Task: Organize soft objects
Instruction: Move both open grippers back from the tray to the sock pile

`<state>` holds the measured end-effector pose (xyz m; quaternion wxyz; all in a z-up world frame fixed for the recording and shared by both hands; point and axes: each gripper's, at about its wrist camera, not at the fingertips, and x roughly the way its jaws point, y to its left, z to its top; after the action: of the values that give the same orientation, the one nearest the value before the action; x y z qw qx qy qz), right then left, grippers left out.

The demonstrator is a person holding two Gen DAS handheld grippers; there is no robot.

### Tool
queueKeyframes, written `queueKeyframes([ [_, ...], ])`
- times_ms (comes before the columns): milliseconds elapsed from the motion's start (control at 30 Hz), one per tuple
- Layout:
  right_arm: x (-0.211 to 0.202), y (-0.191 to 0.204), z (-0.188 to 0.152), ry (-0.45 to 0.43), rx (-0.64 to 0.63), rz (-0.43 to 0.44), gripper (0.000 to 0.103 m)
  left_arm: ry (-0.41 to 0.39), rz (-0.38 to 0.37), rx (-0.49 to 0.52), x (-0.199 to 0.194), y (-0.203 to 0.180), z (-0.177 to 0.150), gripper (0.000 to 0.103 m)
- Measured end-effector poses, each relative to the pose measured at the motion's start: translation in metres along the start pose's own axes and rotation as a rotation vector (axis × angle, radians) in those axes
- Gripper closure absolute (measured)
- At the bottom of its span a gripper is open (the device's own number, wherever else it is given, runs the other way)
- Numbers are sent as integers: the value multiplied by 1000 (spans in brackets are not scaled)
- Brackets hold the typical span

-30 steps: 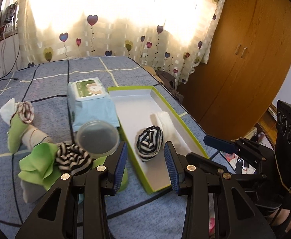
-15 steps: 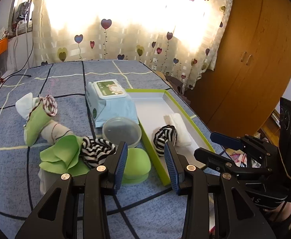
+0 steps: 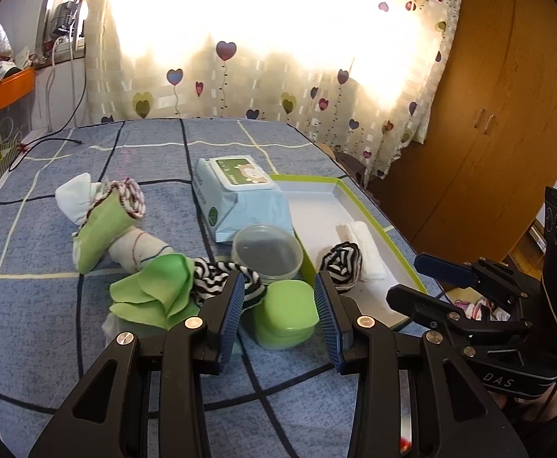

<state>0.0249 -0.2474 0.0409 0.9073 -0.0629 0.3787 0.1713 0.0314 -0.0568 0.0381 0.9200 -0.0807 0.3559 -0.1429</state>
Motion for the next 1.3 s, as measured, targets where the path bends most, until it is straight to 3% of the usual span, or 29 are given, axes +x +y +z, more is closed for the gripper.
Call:
queueKeyframes([
  [1300, 13, 20, 10, 6, -46, 58, 49, 1, 98, -83, -12, 54, -11, 64],
])
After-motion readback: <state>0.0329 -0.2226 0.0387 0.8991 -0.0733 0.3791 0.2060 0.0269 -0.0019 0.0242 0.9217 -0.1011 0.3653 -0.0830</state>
